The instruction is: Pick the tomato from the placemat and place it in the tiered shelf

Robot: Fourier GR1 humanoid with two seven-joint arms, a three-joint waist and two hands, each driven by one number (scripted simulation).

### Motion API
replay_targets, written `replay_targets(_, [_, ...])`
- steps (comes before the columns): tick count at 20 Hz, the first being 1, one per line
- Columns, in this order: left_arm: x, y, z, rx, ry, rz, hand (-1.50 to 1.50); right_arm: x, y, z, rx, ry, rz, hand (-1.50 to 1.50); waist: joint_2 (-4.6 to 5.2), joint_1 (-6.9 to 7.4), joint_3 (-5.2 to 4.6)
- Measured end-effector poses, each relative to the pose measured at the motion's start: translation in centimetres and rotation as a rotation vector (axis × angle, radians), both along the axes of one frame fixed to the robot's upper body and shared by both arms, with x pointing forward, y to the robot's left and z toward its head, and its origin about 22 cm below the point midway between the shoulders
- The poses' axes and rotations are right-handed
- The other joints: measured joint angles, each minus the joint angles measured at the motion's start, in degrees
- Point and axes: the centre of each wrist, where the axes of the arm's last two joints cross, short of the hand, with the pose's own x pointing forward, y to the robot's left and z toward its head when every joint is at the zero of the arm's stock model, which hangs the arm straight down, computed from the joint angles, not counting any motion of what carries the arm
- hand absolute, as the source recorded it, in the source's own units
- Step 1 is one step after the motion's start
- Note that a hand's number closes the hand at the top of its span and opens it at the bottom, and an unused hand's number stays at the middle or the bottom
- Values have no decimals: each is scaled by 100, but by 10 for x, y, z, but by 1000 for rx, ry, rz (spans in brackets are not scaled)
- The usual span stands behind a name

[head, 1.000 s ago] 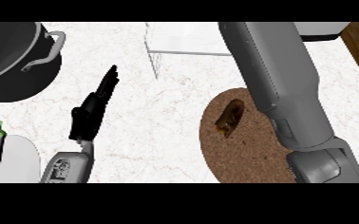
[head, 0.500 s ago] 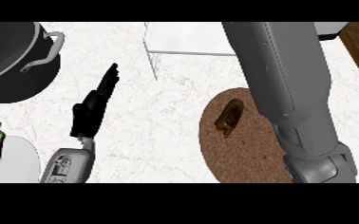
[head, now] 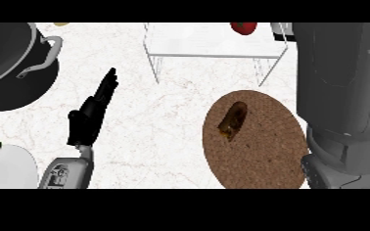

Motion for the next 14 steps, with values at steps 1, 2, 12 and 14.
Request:
replay_targets(1, [0, 0, 0, 4, -1, 0, 0, -4, -10, 1, 32, 9, -6, -150, -9, -27, 1])
replay_targets(2, [-1, -1, 0, 3, 1, 2, 0, -9, -18, 3, 54, 20, -11, -150, -17, -48, 3])
replay_targets(12, [-12, 14, -8, 4, 21, 44, 0, -79, -84, -22, 79, 176, -12, -150, -97, -287, 8])
replay_targets(14, [-13, 16, -8, 4, 21, 50, 0, -101, -96, -28, 74, 189, 1, -150, -100, -312, 8])
